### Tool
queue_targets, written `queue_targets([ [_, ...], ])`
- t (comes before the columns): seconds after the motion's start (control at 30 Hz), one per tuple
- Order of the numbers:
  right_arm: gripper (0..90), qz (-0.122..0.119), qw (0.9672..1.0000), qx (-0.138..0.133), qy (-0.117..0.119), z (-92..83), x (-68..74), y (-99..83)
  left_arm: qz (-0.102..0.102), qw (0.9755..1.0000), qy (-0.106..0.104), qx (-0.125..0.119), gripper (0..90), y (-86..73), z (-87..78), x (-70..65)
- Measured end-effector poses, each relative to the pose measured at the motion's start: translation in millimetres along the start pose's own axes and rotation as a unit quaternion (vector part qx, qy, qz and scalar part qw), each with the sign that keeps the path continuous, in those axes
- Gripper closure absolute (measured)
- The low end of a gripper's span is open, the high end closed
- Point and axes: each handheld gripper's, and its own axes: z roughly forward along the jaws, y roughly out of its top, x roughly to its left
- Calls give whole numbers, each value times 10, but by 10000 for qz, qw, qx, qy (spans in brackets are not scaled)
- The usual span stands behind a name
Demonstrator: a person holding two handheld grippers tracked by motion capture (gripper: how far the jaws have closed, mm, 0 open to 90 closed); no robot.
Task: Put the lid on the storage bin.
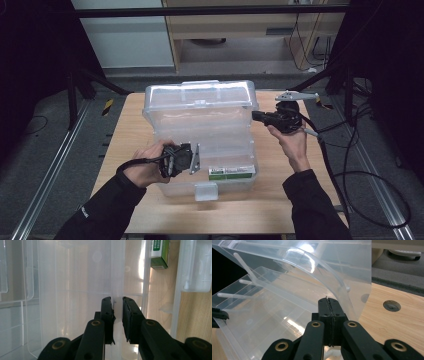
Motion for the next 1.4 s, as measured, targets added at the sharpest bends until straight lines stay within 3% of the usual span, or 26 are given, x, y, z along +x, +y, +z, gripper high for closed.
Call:
queue_targets([
  [0.17,900,10,10000,6,-4,-14,-7,-21,-51,9999,5,-94,747,-15,-16,5],
  [0.33,900,-7,10000,14,21,-25,-3,-37,-234,9989,60,-407,719,-74,-153,53],
  [0.47,900,28,10000,0,56,-33,4,-34,-606,9955,118,-712,721,-171,-247,109],
  [0.6,900,4,10000,12,41,-26,1,-38,-960,9919,232,-794,731,-271,-277,161],
  [0.63,900,9,10000,10,45,-24,0,-37,-1051,9909,180,-827,731,-293,-269,171],
  [0.77,900,32,10000,-16,44,-16,-6,-34,-1144,9894,69,-895,762,-340,-238,171],
  [0.93,900,43,10000,10,39,-4,-4,-37,-1116,9896,65,-906,767,-328,-263,153],
  [1.0,900,41,10000,12,35,-4,-5,-39,-1192,9882,97,-958,764,-347,-284,160],
  [1.07,900,34,10000,11,33,-8,-5,-41,-1339,9857,165,-1013,770,-384,-301,178],
  [1.13,900,35,10000,7,53,-13,-4,-44,-1579,9807,209,-1131,778,-448,-317,213],
  [1.23,900,51,10000,17,51,-15,-8,-54,-2052,9688,333,-1352,797,-564,-336,265],
  [1.4,900,56,10000,19,57,-14,-15,-61,-2736,9480,579,-1520,822,-763,-350,343],
])
